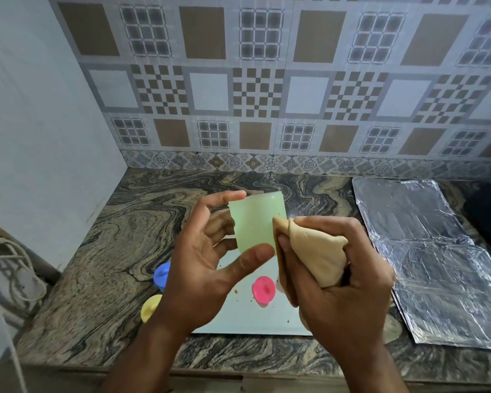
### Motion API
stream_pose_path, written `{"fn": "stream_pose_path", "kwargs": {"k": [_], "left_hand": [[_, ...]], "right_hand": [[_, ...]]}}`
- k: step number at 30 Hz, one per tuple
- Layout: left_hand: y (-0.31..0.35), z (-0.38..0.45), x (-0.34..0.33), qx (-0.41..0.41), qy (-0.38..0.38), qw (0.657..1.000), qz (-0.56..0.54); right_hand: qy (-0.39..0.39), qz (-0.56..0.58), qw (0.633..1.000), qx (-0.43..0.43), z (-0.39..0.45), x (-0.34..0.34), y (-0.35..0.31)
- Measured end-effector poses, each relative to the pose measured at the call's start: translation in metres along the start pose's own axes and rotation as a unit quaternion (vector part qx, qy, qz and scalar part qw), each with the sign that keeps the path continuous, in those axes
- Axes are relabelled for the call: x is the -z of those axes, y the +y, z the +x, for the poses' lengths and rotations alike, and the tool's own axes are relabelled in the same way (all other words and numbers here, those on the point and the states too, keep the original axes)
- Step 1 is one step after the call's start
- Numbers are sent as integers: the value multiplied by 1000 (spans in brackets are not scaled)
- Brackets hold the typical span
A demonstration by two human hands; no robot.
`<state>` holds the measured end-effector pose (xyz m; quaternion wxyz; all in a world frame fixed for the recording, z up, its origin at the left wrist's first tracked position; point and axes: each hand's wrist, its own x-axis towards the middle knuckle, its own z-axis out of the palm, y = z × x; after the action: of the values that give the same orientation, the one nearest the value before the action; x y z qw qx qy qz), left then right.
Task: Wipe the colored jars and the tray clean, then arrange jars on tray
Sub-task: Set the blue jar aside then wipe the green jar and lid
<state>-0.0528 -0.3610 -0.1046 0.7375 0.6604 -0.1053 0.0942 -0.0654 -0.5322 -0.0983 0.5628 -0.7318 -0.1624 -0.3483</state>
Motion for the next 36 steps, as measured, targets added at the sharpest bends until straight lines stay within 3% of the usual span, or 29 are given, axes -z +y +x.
{"fn": "stream_pose_path", "kwargs": {"k": [6, 9, 12, 17, 22, 28, 36], "left_hand": [[2, -1, 0, -40, 0, 999, 29], [3, -4, -2, -19, -20, 1000, -12], [2, -5, -7, 23, -28, 997, -72], [-4, 0, -5, 60, -14, 989, -136], [1, 0, -8, 81, -29, 989, -122], [2, 3, -9, 114, -38, 984, -129], [-1, 0, -9, 167, -65, 950, -254]], "right_hand": [[54, 26, 998, -27, 12, -8, -4], [82, 50, 993, -72, 24, -10, 3], [93, 145, 980, -96, 27, -8, 7], [65, 88, 993, -49, 9, -5, -4], [52, 46, 997, -33, 1, -12, -3], [52, 110, 989, -80, 15, -10, 0], [28, 159, 977, -142, 25, -16, 9]]}}
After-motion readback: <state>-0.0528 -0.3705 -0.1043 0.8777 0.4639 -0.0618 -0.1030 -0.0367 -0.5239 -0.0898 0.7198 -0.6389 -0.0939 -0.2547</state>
